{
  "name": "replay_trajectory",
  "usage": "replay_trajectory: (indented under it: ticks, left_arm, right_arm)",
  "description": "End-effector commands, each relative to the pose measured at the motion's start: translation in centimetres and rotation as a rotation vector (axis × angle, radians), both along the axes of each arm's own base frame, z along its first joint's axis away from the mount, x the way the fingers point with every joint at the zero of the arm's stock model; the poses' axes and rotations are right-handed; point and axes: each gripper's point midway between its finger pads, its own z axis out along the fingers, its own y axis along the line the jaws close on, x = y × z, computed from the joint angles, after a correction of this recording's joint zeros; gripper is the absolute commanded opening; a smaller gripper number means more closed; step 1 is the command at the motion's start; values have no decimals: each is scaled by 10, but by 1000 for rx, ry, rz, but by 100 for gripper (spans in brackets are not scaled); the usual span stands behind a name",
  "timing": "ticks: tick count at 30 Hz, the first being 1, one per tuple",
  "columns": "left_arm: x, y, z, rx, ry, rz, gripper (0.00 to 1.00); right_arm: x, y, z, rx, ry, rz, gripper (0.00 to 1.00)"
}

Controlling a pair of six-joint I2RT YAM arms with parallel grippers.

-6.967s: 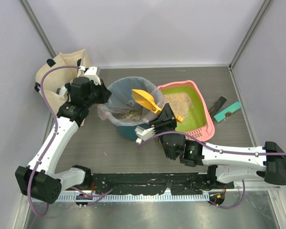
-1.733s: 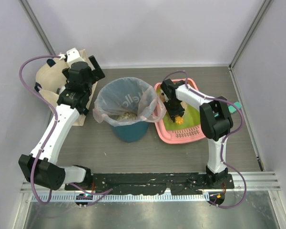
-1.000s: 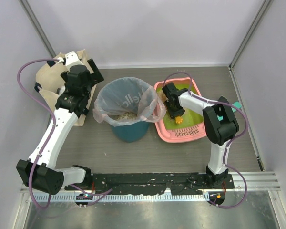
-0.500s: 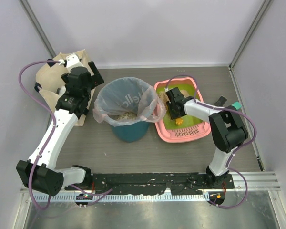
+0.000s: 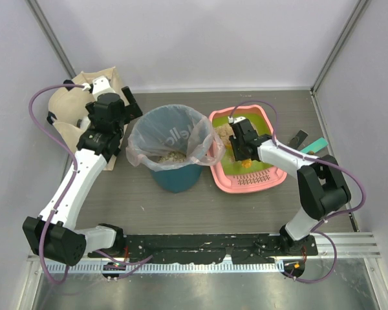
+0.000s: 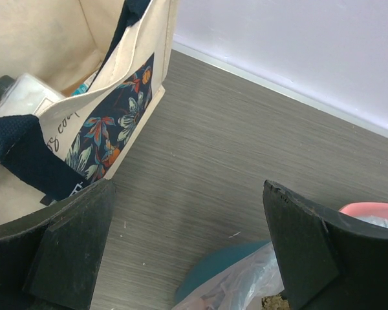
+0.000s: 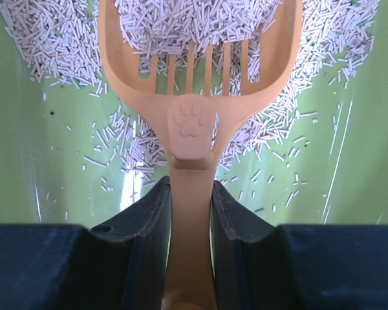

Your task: Clean the litter box

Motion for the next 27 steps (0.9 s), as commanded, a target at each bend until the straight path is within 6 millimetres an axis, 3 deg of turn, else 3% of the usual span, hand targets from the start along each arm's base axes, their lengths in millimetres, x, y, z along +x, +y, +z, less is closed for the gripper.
replay_trajectory:
  ticks: [1,7,12,20,25,27]
  left_arm:
    - [-5,1,15,-32,-59,2,100]
    - [-8,2,12,-34,-67,7,100]
    - [-5,0,2,-38,-50,-2,100]
    - [-5,-1,4,-41,-54,-3,100]
    - [-6,1,3,-34,-52,8,100]
    - [-6,1,2,-34,-50,10,100]
  right_arm:
    - [0,-8,27,4,-79,-24,1]
    - [-27,-26,45,-29,-54,-43,1]
    - [-50,-30,44,-11,-22,-25,1]
    - [-61,-39,54,-134,59,52,1]
    - [-58,-44,72,-179,21,100,1]
    - [-63,-51,59,-213,48,95,1]
